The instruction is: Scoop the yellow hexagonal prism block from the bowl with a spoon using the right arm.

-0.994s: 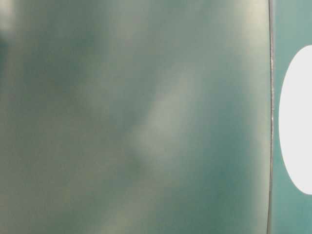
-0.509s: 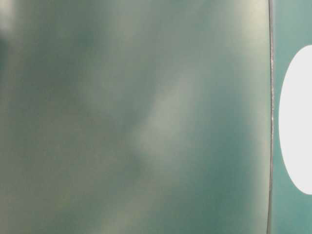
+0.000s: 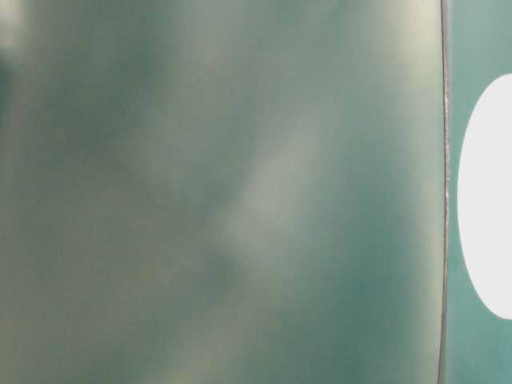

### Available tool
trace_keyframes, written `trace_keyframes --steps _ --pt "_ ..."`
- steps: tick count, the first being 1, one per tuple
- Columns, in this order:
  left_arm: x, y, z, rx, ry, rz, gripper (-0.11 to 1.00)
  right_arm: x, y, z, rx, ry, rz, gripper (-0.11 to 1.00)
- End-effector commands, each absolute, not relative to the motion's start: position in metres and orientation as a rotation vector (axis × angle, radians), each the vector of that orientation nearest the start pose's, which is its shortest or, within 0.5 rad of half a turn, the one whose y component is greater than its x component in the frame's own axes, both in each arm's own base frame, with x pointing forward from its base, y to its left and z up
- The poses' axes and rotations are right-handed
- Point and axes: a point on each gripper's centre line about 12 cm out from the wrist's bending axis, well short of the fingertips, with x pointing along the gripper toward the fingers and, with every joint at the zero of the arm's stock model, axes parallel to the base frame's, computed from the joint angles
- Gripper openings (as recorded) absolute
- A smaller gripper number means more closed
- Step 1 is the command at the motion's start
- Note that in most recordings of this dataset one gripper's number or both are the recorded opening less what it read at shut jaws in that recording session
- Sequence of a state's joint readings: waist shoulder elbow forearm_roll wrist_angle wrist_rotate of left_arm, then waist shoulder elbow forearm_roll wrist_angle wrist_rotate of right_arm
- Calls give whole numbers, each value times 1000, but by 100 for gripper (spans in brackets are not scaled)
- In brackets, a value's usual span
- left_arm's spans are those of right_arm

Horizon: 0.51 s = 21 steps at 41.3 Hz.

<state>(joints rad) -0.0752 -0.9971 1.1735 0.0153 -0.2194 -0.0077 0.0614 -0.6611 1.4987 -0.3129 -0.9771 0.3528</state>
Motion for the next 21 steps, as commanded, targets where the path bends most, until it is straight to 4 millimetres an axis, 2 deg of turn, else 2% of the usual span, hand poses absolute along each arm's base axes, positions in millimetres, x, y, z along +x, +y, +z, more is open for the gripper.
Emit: trace_keyframes --steps 1,10,21 --pt "196 -16 304 4 -75 -80 7 180 39 188 188 -89 308 37" --pt "196 -16 304 5 -74 -80 7 194 30 169 254 2 217 36" --pt "197 -16 303 5 -71 -80 7 221 32 152 261 97 205 36"
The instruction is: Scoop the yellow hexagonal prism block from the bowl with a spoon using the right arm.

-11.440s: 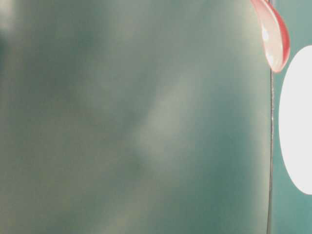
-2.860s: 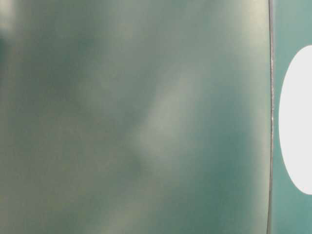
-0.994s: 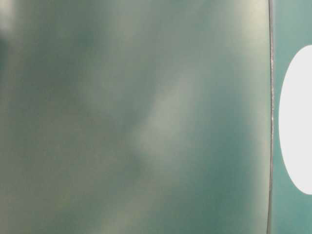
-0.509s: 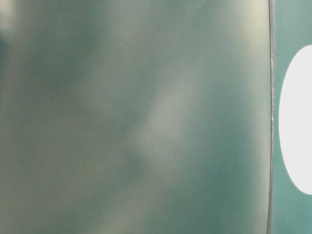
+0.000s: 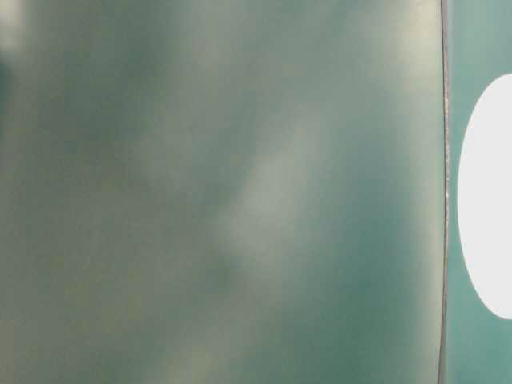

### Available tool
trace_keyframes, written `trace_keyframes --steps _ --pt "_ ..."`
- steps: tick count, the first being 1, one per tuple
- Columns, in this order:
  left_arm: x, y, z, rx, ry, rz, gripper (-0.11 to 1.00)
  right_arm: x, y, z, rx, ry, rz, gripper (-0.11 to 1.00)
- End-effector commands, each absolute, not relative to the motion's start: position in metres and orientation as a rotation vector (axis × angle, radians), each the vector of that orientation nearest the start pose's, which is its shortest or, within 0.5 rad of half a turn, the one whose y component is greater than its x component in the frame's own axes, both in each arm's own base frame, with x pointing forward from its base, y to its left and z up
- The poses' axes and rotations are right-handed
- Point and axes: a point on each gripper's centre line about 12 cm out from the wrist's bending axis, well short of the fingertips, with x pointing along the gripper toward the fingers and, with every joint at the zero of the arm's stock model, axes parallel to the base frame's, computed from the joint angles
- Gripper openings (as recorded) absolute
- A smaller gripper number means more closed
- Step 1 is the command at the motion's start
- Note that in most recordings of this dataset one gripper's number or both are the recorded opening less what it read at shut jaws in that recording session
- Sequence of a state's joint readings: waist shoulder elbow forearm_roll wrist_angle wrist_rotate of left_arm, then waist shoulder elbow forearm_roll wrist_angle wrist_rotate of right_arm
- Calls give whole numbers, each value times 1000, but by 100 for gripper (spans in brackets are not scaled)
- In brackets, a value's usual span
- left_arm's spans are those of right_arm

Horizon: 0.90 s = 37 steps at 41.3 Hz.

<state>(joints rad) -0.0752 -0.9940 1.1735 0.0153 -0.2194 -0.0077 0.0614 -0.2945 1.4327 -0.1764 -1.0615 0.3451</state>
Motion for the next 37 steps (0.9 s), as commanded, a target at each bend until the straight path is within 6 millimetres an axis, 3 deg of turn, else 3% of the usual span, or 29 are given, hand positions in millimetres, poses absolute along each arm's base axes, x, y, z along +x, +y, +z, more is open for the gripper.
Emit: trace_keyframes --steps 1,14,37 --pt "196 -16 303 6 -72 -80 7 224 32 150 260 108 204 36" --pt "197 -16 302 6 -68 -80 7 244 36 132 263 201 197 37" --pt "199 -16 300 7 -57 -80 7 228 46 114 260 286 226 45"
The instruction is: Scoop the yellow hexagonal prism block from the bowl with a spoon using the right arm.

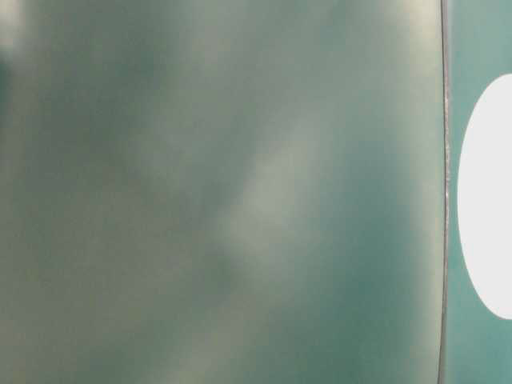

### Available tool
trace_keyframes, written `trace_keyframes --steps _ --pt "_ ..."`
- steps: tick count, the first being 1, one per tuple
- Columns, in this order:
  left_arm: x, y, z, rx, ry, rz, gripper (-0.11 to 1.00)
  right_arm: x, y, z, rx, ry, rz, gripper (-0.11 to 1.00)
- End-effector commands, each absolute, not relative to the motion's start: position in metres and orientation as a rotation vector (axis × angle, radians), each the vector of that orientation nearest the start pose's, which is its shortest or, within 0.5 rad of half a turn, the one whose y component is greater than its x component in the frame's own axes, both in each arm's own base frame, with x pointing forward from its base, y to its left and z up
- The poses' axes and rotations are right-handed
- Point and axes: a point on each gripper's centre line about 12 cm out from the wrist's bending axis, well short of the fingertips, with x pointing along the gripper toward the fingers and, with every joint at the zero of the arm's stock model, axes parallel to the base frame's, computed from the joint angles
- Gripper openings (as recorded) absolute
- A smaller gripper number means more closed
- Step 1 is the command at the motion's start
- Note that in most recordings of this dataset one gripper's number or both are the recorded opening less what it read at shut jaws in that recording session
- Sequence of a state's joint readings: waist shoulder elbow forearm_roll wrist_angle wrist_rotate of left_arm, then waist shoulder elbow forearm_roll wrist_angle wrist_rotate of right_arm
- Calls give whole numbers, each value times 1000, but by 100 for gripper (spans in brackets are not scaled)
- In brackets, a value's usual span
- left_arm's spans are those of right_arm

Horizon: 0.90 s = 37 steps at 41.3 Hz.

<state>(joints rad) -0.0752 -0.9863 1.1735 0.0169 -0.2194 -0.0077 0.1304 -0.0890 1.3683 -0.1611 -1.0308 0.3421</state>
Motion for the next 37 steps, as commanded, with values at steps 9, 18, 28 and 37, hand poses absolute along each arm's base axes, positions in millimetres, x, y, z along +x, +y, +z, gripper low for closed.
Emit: trace_keyframes --steps 9,18,28,37 --pt "200 -16 298 10 -53 -80 7 228 42 101 268 337 186 45" --pt "201 -16 297 21 -48 -81 7 226 41 94 240 360 176 45" --pt "201 -16 297 21 -48 -80 7 226 43 92 188 351 195 45" --pt "201 -16 297 22 -48 -80 7 221 45 90 168 363 208 45"
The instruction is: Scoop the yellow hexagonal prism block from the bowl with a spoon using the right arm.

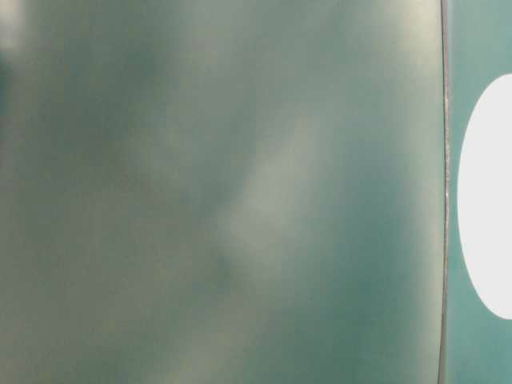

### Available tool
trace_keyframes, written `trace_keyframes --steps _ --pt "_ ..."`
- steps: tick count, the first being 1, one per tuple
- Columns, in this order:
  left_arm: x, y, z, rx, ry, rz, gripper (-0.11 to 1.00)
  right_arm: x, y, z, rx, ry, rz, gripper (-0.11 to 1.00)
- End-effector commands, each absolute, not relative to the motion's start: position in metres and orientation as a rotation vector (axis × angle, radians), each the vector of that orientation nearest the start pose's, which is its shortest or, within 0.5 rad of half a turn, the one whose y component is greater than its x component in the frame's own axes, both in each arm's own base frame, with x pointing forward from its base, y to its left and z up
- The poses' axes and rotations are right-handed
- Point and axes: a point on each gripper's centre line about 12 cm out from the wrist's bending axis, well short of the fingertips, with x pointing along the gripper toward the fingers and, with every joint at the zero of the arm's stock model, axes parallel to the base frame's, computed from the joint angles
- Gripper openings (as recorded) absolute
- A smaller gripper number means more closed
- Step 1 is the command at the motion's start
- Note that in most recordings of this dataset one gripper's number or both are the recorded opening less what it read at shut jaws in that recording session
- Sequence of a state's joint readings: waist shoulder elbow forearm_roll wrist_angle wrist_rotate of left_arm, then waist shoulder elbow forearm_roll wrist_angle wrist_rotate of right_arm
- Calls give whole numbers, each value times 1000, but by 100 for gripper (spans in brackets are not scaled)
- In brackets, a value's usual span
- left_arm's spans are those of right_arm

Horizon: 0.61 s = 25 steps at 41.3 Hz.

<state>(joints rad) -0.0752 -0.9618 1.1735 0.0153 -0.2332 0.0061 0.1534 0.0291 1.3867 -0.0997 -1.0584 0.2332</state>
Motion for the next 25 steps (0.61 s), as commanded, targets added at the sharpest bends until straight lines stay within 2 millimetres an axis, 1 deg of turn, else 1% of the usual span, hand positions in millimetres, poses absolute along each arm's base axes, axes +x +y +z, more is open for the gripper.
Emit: trace_keyframes --steps 1,25 --pt "202 -16 296 22 -47 -82 7 221 45 90 167 362 209 45" --pt "202 -16 296 29 -46 -80 7 223 46 81 116 374 219 44"
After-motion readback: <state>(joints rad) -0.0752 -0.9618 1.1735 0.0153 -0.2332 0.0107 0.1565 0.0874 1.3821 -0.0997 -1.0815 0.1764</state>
